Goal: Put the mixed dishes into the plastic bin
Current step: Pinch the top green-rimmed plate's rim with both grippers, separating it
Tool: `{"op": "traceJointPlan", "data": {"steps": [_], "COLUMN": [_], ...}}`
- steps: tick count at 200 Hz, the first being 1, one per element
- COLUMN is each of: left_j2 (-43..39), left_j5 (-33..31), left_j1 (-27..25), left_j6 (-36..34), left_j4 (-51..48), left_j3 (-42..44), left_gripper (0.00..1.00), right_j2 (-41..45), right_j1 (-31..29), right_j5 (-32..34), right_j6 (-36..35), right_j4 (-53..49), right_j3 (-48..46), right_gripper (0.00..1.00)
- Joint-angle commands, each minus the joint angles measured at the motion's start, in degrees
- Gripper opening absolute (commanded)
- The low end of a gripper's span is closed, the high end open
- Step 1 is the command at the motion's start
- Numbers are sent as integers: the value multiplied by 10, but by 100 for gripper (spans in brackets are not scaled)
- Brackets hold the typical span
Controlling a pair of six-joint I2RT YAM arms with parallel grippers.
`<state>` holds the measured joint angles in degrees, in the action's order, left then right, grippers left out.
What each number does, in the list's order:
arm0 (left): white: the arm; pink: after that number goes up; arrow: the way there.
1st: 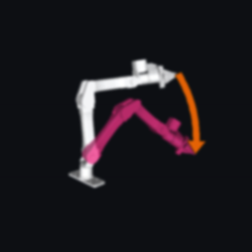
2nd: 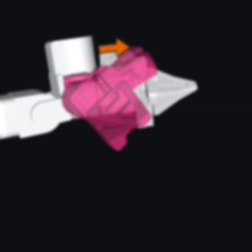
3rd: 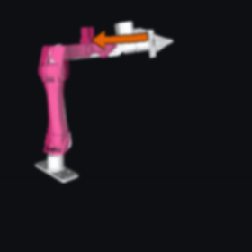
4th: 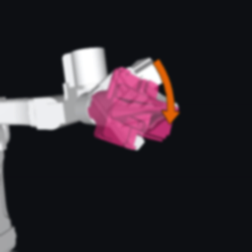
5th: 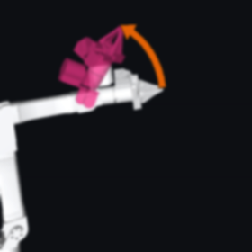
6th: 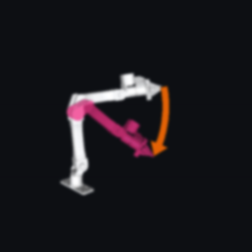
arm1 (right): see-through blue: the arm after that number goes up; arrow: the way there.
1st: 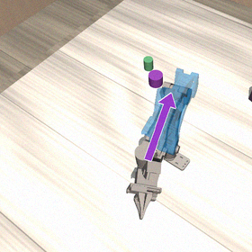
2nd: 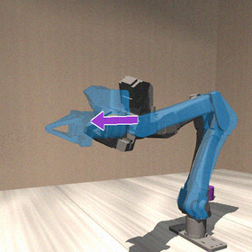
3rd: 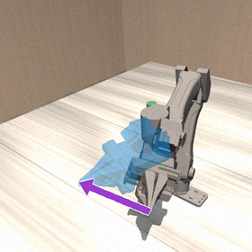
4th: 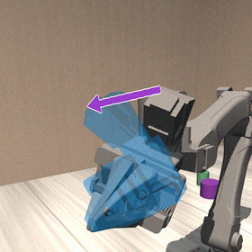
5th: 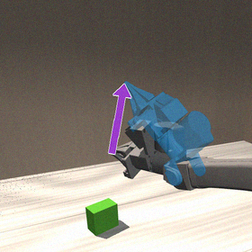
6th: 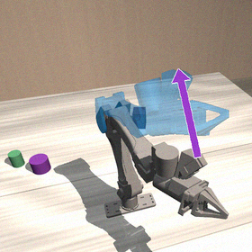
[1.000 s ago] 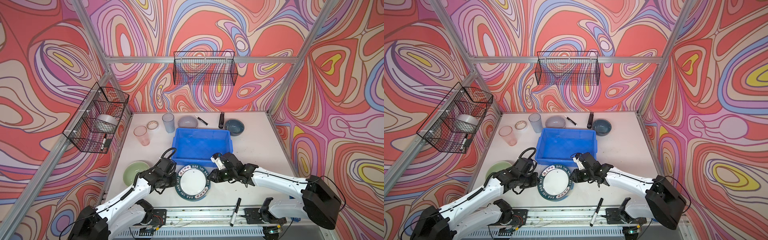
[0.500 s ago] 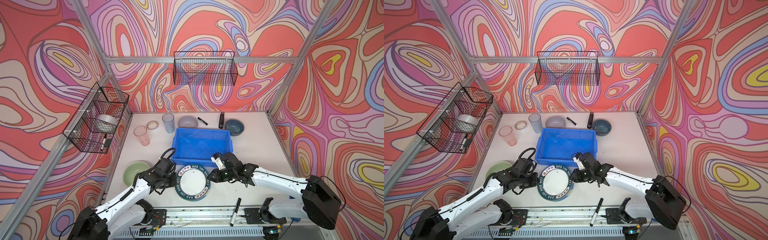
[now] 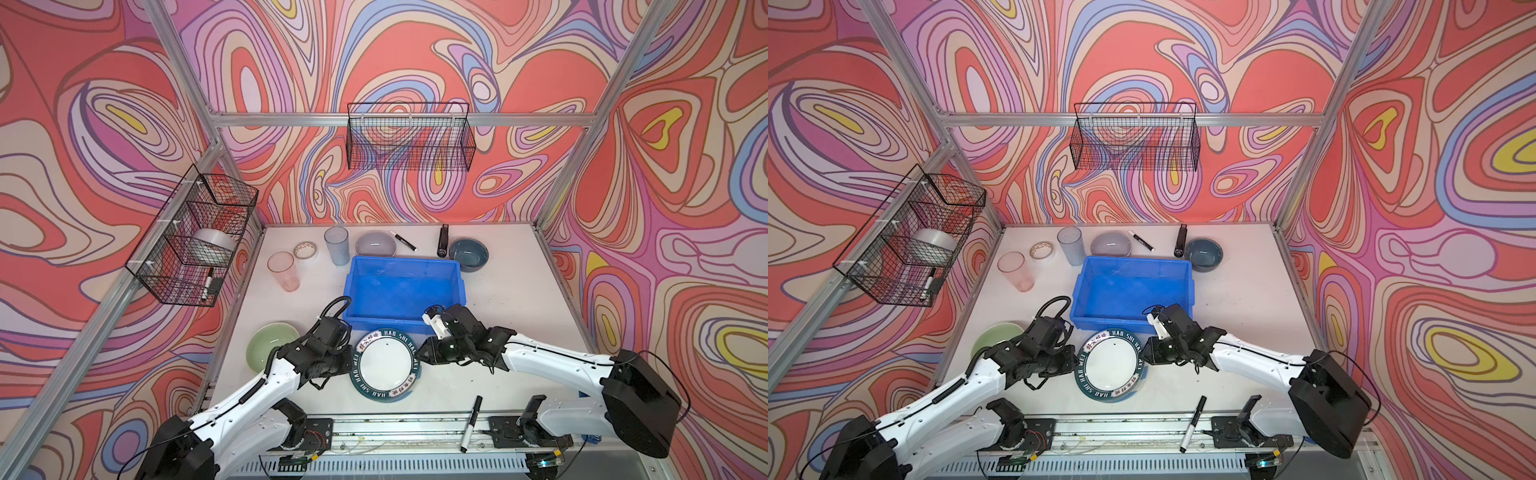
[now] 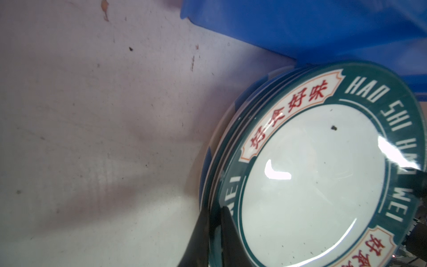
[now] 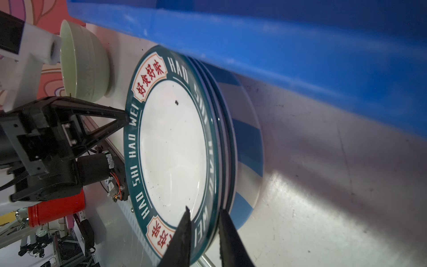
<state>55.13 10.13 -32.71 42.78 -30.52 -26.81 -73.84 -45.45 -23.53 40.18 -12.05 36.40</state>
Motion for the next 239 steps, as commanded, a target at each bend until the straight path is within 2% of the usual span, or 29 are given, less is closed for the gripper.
{"op": "traceJointPlan", "data": {"steps": [1, 83, 111, 131, 155, 207, 239], "left_j2": [15, 9, -4, -17, -29, -25, -19], "left_j5": [43, 65, 58, 48, 40, 42, 42], "left_j1": [-5, -5, -5, -5, -5, -5, -5], "left_j6": [13, 16, 16, 18, 20, 21, 20], "left_j4": [0, 20, 7, -4, -9, -6, -1], "left_j3": [34, 40, 40, 40, 43, 48, 48], "left_gripper": [13, 14, 14, 14, 14, 14, 14], "right_j2": [10, -16, -10, 1, 11, 10, 11], "right_j1": [-18, -19, -22, -23, -24, -24, -26], "right_j5": [-56, -70, -40, 1, 44, 76, 74], "right_j6": [2, 2, -7, -26, -46, -55, -49], "right_j4": [81, 74, 40, -13, -73, -113, -106], "right_j3": [7, 26, 32, 44, 60, 69, 60], "right_gripper": [23, 23, 23, 29, 31, 38, 36]}}
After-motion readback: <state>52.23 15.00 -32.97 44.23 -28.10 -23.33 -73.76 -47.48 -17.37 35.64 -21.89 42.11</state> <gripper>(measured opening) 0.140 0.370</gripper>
